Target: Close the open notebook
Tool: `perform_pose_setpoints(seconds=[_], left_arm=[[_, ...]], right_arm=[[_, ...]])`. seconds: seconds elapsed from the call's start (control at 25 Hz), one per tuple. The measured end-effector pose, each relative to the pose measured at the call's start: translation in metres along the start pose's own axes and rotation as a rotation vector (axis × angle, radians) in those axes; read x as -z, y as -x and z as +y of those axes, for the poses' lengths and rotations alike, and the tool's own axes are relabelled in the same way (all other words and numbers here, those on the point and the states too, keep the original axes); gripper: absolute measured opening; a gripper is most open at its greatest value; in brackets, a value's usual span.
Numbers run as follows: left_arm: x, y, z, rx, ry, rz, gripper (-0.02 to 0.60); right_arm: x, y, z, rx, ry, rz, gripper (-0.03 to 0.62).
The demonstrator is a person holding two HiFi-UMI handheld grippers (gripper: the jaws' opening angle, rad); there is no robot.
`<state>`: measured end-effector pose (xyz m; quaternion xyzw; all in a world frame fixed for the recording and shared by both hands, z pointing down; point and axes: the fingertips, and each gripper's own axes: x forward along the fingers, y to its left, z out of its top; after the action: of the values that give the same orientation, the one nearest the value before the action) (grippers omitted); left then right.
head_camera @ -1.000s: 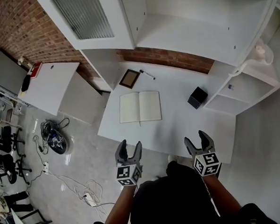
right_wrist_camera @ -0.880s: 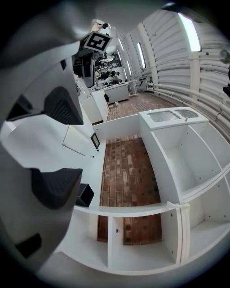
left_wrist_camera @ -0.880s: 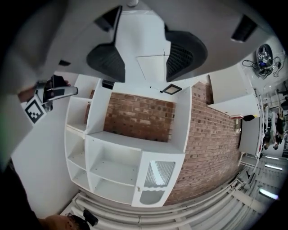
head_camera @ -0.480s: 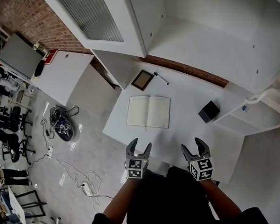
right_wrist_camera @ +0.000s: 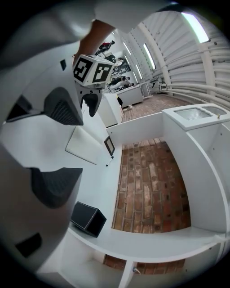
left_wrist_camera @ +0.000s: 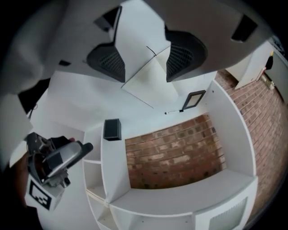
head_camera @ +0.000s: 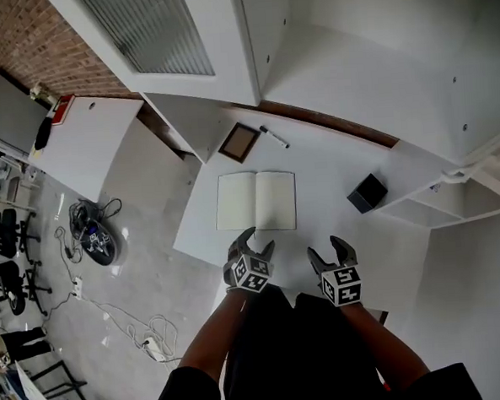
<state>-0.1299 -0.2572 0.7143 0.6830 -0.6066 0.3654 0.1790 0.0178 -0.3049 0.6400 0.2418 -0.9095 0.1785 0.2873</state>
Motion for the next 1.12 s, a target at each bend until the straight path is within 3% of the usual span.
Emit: perform_pose_setpoints(seconds=[0.4,0.8,1.12], left_arm=[[0.021,-0.064,0.005,0.127,-0.296,0.092,0.267],[0.031,-0.092,-0.002,0.199,-0.395,0.114,0.267],[0.032,-0.103,0.001,0.178,-0.456,0.149,0.267]], right_arm=[[0.011,-0.027,0.021,0.119,-0.097,0.064,0.278],[0.019,-0.032,0.017,0.218,-0.166,0.075,0.278],[0.031,-0.020,0.011,0.285,-0.205,0.097,0.278]])
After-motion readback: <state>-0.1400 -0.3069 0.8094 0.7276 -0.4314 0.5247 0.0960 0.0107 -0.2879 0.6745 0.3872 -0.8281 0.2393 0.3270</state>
